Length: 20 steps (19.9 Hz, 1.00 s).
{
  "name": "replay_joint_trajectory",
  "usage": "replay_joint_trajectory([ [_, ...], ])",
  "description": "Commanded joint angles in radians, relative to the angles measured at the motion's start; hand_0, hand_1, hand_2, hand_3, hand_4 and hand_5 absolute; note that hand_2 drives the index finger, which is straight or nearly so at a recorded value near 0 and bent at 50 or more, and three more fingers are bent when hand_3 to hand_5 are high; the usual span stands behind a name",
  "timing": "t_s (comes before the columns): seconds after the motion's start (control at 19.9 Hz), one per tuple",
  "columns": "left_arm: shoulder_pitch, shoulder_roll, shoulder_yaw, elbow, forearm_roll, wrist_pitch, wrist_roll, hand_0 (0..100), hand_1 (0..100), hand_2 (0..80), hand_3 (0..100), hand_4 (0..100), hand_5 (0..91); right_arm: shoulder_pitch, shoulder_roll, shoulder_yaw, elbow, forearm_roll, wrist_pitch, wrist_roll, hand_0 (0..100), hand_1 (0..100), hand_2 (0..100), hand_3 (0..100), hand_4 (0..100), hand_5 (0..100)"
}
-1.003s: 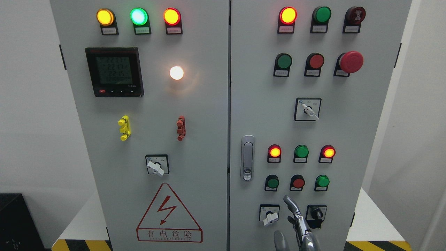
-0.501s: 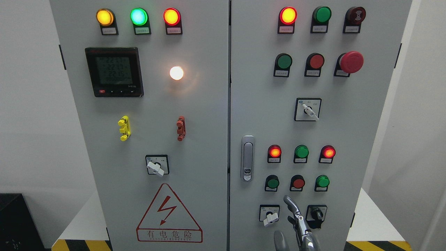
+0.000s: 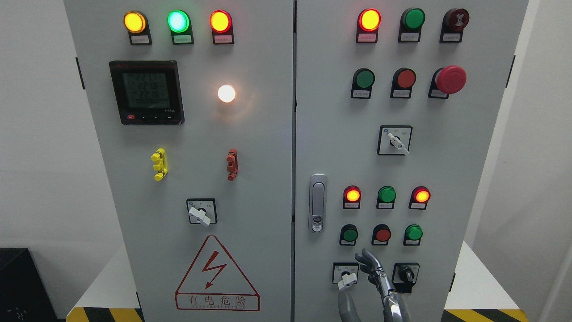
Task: Release door handle
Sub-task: 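Raise the right hand up toward the silver door handle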
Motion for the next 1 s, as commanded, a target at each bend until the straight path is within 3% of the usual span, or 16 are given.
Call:
replay_joint_trajectory([
  [0.0,0.0,0.0,-0.02,-0.017,0.0,0.0,-0.001,0,0,2.4,8,1,0.0,-0.02,0.0,0.005,0.04,0.224,-0.006,-0.003,47,40,0,89,90,93],
  [0.2,0.0,0.0,-0.02,-0.017,0.0,0.0,0.001,0,0,2.5,8,1,0.0,-0.045,0.0,0.008,0.066,0.413,-0.016,-0.005,47,39,0,97,95,98],
  [0.4,0.0,0.0,-0.02,-0.015,0.0,0.0,0.001,0,0,2.4,8,1,0.0,-0.084,0.0,0.011,0.115,0.588,-0.024,-0.005,46,38,0,97,94,98],
  [0.95,0.0,0.0,-0.02,-0.017,0.0,0.0,0.001,0,0,2.5,8,1,0.0,-0.164,-0.002,0.031,0.207,0.788,-0.024,-0.014,43,36,0,100,92,98],
])
